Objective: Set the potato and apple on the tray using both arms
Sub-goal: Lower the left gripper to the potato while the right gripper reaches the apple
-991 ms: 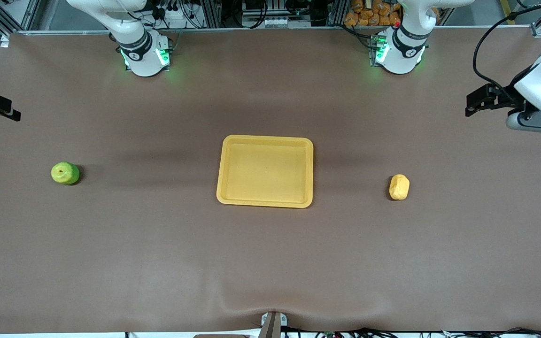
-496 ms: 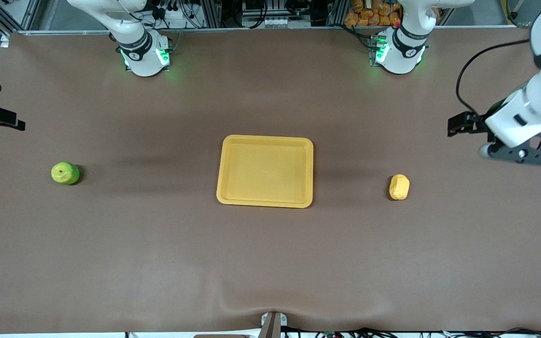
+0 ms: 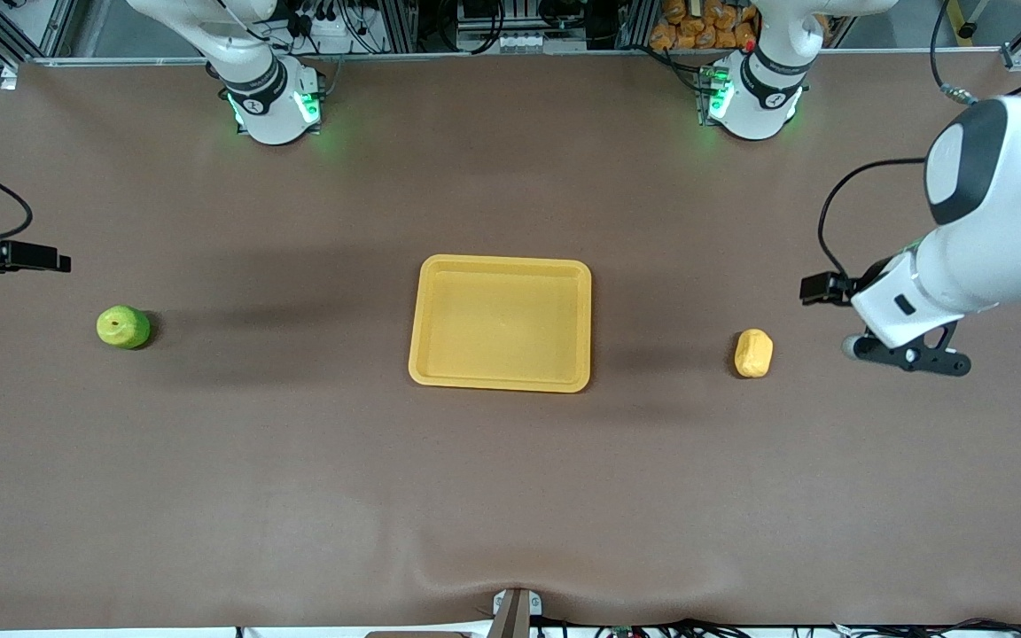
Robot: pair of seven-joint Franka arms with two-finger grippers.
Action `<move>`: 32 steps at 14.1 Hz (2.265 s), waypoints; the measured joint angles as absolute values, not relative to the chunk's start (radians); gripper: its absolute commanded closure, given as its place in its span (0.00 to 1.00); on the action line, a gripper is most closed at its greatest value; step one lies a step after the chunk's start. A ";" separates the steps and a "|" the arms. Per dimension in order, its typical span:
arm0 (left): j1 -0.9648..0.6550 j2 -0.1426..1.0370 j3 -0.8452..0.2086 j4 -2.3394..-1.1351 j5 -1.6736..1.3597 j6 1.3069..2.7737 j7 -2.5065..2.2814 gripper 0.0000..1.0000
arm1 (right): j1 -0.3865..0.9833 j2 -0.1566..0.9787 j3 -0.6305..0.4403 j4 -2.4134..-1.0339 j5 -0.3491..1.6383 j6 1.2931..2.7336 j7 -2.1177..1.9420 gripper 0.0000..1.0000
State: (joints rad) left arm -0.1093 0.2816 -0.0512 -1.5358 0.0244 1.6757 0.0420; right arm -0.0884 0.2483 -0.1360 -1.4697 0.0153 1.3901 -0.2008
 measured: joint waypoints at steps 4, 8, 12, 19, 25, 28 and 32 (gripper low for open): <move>-0.106 0.316 -0.050 -1.532 0.014 1.762 0.042 0.00 | -0.111 0.290 -0.150 -1.505 0.004 1.418 -0.198 0.00; -0.099 0.333 -0.043 -1.532 -0.018 1.766 0.035 0.00 | -0.121 0.298 -0.197 -1.642 0.004 1.575 -0.198 0.00; -0.097 0.398 -0.040 -1.519 -0.102 1.796 -0.011 0.00 | -0.124 0.311 -0.237 -1.758 0.004 1.789 -0.198 0.00; -0.104 0.437 -0.039 -1.545 -0.026 1.828 -0.020 0.00 | -0.137 0.373 -0.259 -1.990 0.004 2.221 -0.210 0.00; -0.106 0.445 -0.046 -1.722 -0.014 2.061 -0.020 0.00 | -0.137 0.397 -0.258 -2.022 0.004 2.266 -0.214 0.00; -0.116 0.446 -0.050 -1.845 0.014 2.221 -0.020 0.00 | -0.137 0.403 -0.257 -2.067 0.004 2.338 -0.215 0.00; -0.116 0.447 -0.049 -2.016 0.029 2.431 -0.020 0.00 | -0.137 0.412 -0.256 -2.093 0.005 2.365 -0.215 0.00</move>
State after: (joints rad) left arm -0.1162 0.4471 -0.0489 -2.0156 0.0288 2.4310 -0.0196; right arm -0.1367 0.4125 -0.2563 -2.0929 0.0047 2.3655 -0.2149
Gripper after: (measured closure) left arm 0.000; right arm 0.000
